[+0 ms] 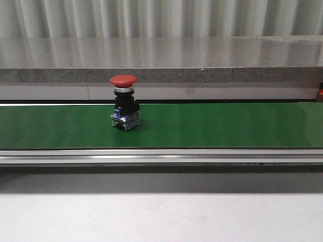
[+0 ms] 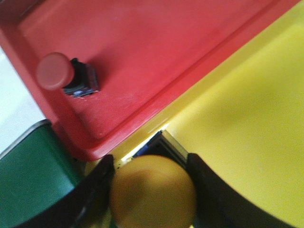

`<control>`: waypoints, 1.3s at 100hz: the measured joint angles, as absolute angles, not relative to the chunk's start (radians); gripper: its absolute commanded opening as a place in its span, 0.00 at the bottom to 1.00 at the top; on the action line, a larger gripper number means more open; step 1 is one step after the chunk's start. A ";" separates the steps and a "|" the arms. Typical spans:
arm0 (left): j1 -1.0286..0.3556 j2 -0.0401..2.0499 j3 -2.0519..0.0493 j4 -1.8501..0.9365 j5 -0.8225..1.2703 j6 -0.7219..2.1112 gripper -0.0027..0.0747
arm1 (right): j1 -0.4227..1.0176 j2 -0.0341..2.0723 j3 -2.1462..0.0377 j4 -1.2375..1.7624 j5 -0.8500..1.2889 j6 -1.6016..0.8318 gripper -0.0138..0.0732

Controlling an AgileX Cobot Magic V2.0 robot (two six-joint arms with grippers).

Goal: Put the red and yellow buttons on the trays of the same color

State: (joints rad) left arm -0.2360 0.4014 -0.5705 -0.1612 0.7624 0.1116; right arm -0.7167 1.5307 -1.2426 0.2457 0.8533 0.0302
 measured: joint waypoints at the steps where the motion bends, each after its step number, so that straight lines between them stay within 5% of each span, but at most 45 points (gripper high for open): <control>1: -0.236 0.401 -0.570 -0.161 0.762 0.112 0.01 | -0.720 1.534 -1.243 0.243 0.850 0.030 0.29; 68: -0.236 0.401 -0.570 -0.161 0.762 0.112 0.01 | -0.728 1.809 -1.243 0.241 0.761 0.032 0.29; 75: -0.236 0.401 -0.570 -0.161 0.762 0.112 0.01 | -0.728 1.819 -1.243 0.241 0.756 0.032 0.36; 99: -0.236 0.401 -0.570 -0.161 0.762 0.112 0.01 | -0.728 1.821 -1.243 0.241 0.738 0.031 0.84; 130: -0.236 0.401 -0.570 -0.161 0.762 0.112 0.01 | -0.728 1.767 -1.243 0.241 0.728 0.022 0.85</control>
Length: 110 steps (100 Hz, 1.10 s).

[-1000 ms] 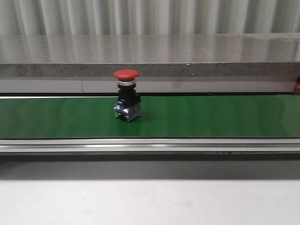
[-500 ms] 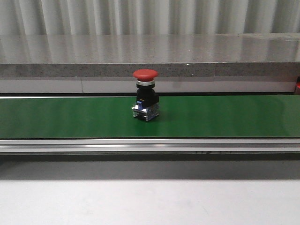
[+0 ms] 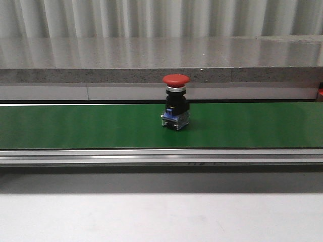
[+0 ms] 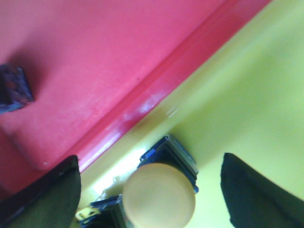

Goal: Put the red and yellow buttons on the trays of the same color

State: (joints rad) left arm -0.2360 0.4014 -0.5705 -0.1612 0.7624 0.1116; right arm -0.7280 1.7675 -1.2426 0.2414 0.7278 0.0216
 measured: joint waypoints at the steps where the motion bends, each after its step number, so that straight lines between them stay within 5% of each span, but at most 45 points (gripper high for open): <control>1: -0.236 0.401 -0.570 -0.161 0.762 0.112 0.01 | -0.728 1.759 -1.243 0.241 0.728 0.019 0.85; 28: -0.236 0.401 -0.570 -0.161 0.762 0.112 0.01 | -0.648 1.575 -1.243 0.239 0.727 0.000 0.85; 110: -0.236 0.401 -0.570 -0.161 0.762 0.112 0.01 | 0.079 1.392 -1.243 0.239 0.934 -0.123 0.85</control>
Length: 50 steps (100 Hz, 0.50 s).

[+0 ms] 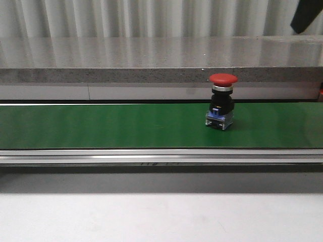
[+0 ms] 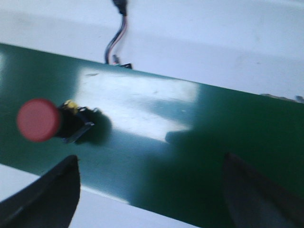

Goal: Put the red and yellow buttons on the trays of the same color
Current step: 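Lower the right gripper onto the red button at the belt end and grasp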

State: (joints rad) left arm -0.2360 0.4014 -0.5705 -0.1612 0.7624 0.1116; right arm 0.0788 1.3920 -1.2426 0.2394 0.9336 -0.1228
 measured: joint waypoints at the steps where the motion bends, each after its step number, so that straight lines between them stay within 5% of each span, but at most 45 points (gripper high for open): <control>1: -0.236 0.401 -0.570 -0.161 0.762 0.112 0.01 | 0.084 1.394 -1.243 0.239 0.933 -0.128 0.85; 50: -0.236 0.401 -0.570 -0.161 0.762 0.112 0.01 | 0.221 1.556 -1.243 0.247 0.989 -0.303 0.85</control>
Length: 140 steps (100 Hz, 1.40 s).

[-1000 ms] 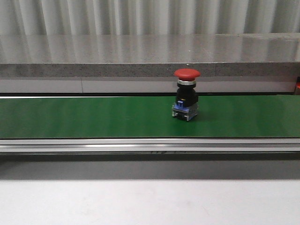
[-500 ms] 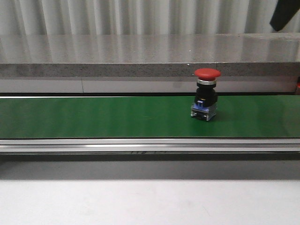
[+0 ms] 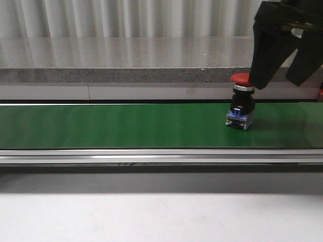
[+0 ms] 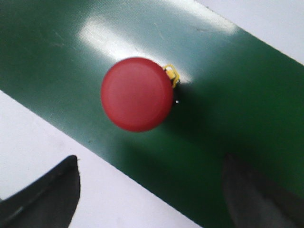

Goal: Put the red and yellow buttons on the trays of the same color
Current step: 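Lower the right gripper onto the red button at the belt end and grasp, then carry the red button into the red tray and open the right gripper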

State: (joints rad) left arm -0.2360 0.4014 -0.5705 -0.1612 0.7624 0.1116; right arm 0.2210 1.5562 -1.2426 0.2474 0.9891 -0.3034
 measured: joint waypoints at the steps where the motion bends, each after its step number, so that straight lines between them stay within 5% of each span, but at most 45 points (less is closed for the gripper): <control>1: -0.236 0.401 -0.570 -0.161 0.762 0.112 0.01 | 0.221 1.560 -1.243 0.247 0.987 -0.306 0.85; 20: -0.236 0.401 -0.570 -0.161 0.762 0.112 0.01 | 0.221 1.617 -1.243 0.250 0.914 -0.325 0.83; 41: -0.236 0.401 -0.570 -0.161 0.762 0.112 0.01 | 0.221 1.646 -1.243 0.254 0.846 -0.334 0.46; 51: -0.236 0.401 -0.570 -0.161 0.762 0.112 0.01 | 0.221 1.648 -1.243 0.254 0.835 -0.335 0.37; 77: -0.236 0.401 -0.570 -0.161 0.762 0.112 0.01 | 0.178 1.616 -1.243 0.262 0.816 -0.310 0.37; 140: -0.236 0.401 -0.570 -0.161 0.762 0.112 0.01 | -0.369 1.578 -1.243 0.263 0.727 -0.150 0.37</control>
